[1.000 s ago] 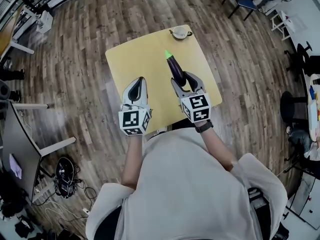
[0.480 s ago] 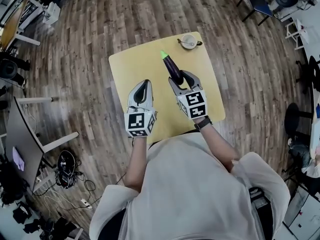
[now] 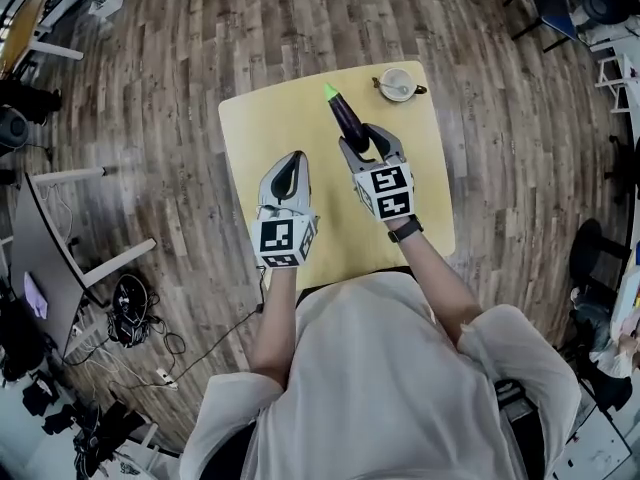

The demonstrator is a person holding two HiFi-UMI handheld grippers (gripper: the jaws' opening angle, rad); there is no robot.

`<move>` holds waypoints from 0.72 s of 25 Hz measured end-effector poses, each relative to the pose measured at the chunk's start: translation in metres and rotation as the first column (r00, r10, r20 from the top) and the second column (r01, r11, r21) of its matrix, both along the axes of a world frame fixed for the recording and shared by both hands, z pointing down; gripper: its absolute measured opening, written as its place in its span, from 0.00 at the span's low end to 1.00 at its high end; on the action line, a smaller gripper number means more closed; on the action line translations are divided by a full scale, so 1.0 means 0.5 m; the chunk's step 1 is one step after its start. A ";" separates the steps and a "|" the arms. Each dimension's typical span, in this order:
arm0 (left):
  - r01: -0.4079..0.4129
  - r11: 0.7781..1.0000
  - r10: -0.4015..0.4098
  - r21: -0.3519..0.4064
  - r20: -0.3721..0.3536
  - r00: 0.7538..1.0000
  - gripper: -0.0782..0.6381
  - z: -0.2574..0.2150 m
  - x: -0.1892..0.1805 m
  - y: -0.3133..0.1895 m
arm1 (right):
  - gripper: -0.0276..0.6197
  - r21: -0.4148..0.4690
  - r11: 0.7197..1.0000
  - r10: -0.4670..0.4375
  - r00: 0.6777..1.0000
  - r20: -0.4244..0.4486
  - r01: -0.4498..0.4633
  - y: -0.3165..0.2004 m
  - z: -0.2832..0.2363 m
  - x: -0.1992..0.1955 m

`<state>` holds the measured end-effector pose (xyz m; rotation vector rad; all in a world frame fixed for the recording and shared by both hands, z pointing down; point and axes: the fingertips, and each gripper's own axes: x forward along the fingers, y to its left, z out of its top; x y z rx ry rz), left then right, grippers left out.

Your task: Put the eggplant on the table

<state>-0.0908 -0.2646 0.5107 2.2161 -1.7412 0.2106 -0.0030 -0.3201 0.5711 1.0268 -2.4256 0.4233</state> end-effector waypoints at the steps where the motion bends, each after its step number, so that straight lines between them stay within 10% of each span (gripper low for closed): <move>1: 0.003 1.000 -0.003 -0.009 0.001 1.000 0.12 0.008 -0.004 -0.008 | 0.38 0.000 1.000 0.000 1.000 -0.012 0.000 -0.012 0.013 -0.004; 18: 0.026 0.996 -0.025 -0.086 0.022 0.999 0.12 0.159 -0.053 -0.123 | 0.38 -0.111 0.994 -0.018 0.991 -0.133 0.003 -0.145 0.257 -0.047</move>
